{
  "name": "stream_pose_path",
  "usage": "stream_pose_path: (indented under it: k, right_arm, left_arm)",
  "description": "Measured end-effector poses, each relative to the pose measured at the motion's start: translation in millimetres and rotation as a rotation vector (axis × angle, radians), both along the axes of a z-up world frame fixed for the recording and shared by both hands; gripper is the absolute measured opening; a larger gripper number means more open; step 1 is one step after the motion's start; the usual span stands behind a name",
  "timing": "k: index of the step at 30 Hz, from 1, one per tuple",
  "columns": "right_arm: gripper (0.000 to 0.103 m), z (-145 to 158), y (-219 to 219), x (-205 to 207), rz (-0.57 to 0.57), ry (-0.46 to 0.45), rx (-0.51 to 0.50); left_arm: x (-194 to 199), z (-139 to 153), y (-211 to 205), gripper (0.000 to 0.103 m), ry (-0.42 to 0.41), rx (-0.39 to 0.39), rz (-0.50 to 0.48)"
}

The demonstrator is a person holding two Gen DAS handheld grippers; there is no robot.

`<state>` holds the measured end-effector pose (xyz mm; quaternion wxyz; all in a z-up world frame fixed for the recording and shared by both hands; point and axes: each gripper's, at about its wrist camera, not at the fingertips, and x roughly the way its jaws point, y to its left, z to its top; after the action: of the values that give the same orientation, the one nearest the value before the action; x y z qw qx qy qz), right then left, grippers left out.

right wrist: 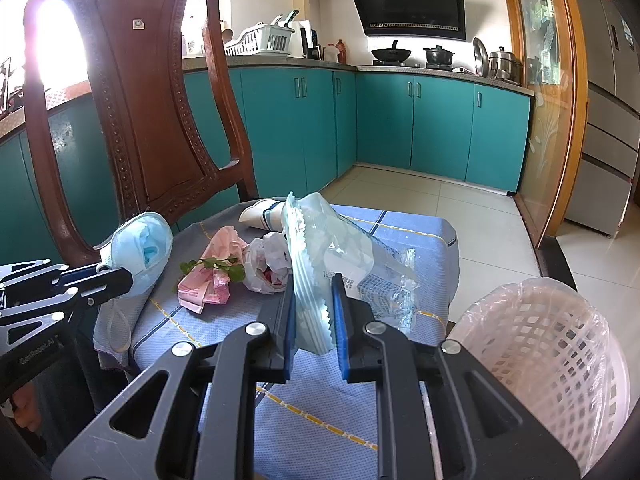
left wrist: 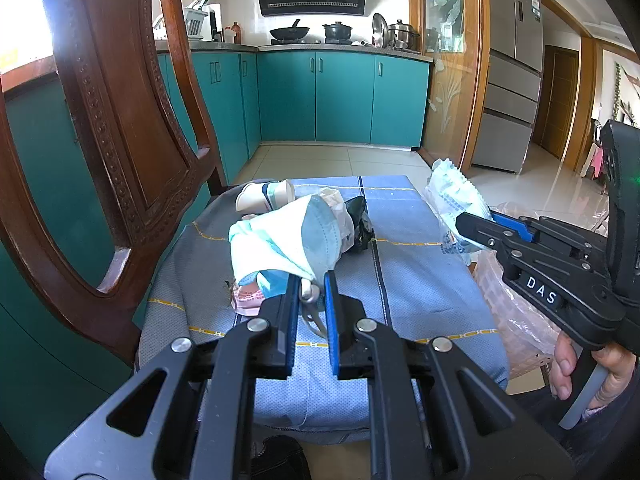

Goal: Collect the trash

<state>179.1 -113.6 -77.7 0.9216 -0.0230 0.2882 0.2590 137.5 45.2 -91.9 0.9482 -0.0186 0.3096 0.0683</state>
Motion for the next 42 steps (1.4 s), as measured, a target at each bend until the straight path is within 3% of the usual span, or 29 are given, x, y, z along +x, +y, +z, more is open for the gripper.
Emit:
stream_pose_path:
  k: [42]
  right_arm:
    - [0.017, 2.6, -5.3, -3.5, -0.001, -0.011, 0.012]
  left_arm:
    - [-4.9, 2.3, -12.0, 0.014, -0.009, 0.050, 0.002]
